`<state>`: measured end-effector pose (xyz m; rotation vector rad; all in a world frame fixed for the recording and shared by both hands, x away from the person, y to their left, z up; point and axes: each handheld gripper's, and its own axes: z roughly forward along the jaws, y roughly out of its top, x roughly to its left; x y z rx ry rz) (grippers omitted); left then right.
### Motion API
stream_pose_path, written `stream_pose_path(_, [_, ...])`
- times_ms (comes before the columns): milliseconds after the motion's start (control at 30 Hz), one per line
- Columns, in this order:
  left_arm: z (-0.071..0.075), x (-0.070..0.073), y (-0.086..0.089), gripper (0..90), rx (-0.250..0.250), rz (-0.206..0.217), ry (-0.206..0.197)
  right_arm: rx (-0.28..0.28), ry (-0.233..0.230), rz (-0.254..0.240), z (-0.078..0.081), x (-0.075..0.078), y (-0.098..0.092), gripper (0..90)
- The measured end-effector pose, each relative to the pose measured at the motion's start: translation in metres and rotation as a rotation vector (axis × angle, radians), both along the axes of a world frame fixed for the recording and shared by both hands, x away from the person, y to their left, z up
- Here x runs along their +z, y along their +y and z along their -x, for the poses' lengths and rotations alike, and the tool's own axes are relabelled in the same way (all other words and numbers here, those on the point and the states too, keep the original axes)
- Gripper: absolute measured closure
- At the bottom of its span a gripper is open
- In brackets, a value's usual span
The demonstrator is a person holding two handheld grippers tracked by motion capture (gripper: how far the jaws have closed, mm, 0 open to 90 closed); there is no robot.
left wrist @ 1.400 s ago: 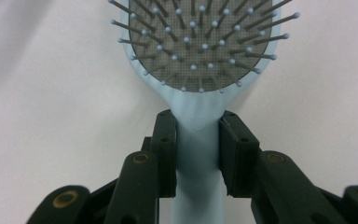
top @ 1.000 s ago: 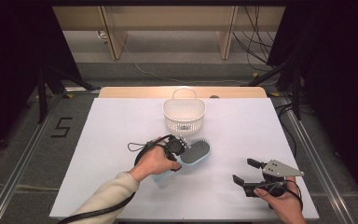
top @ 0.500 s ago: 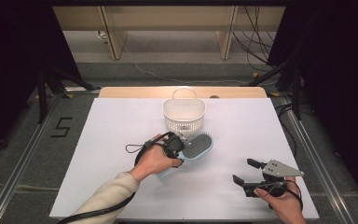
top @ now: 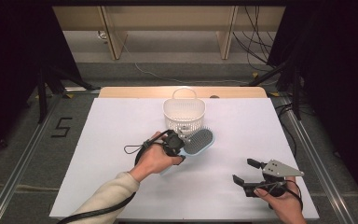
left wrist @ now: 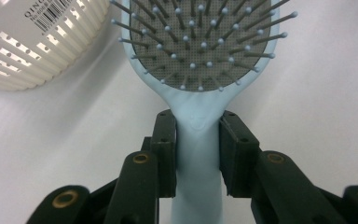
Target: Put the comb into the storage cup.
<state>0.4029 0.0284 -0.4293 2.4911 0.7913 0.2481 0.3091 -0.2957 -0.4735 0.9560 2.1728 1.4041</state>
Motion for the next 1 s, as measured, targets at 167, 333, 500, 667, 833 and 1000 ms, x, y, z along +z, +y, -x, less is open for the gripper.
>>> stream_pose_path(167, [-0.001, 0.001, 0.001, 69.6, 0.011, 0.028, -0.015, 0.000, 0.000, 0.001, 0.000, 0.000, 0.000, 15.1])
stream_pose_path(333, [-0.001, 0.004, 0.002, 69.6, 0.028, 0.058, -0.047, -0.001, 0.000, 0.001, 0.000, 0.000, 0.000, 15.1])
stream_pose_path(500, [-0.001, 0.005, 0.003, 69.6, 0.031, 0.073, -0.057, -0.001, 0.000, 0.001, 0.000, 0.000, 0.000, 15.1])
stream_pose_path(667, [-0.001, 0.008, 0.003, 69.6, 0.033, 0.089, -0.069, 0.000, 0.001, 0.001, 0.000, 0.000, 0.000, 15.1])
stream_pose_path(833, [-0.001, 0.010, 0.004, 69.6, 0.039, 0.111, -0.089, 0.000, 0.000, 0.000, 0.000, 0.000, 0.000, 15.1])
stream_pose_path(1000, [-0.002, 0.012, 0.005, 69.6, 0.042, 0.132, -0.097, 0.000, -0.001, 0.000, 0.000, 0.000, 0.000, 15.1])
